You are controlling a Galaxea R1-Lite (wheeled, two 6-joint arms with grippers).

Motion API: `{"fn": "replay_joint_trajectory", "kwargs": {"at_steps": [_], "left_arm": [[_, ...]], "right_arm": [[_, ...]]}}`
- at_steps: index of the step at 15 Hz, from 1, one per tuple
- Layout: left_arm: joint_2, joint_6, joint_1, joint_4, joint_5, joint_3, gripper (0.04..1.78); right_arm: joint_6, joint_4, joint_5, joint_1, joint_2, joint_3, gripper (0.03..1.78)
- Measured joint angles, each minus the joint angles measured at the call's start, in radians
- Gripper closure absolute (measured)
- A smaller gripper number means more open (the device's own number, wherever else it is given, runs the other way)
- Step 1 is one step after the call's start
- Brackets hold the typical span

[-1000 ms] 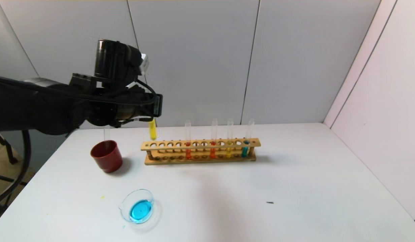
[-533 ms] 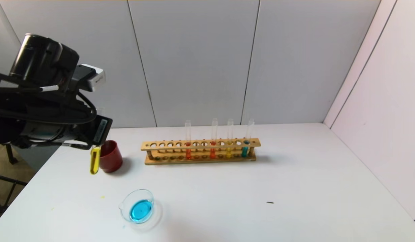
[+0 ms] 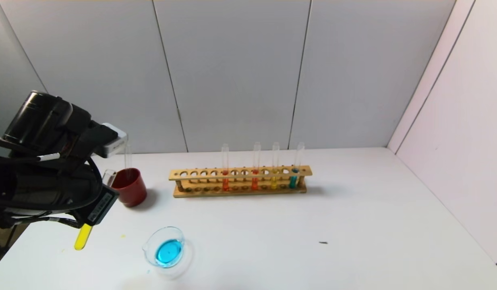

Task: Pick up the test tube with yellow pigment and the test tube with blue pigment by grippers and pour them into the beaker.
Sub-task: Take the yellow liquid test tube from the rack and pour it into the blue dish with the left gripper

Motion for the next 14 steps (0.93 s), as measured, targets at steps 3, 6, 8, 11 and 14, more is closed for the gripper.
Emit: {"fn": "replay_joint_trajectory", "kwargs": {"at_steps": [3,6,8,11,14], "left_arm": [[0.014,0.032,-0.027,-0.001,0.0,0.062,1.52],[0.035,0.087,-0.101,0.0,0.012,0.123,1.52],[0.065,0.126,-0.141,0.0,0.051,0.143,1.52],[0.118,0.147,-0.169,0.004,0.099,0.14,1.52],[0.177,0.168,-0.177,0.01,0.131,0.133,1.52]], "right_arm": [[0.0,0.0,0.0,0.0,0.0,0.0,0.07],[0.0,0.0,0.0,0.0,0.0,0.0,0.07],[0.0,0.0,0.0,0.0,0.0,0.0,0.07],[0.0,0.0,0.0,0.0,0.0,0.0,0.07],[0.0,0.0,0.0,0.0,0.0,0.0,0.07]]}}
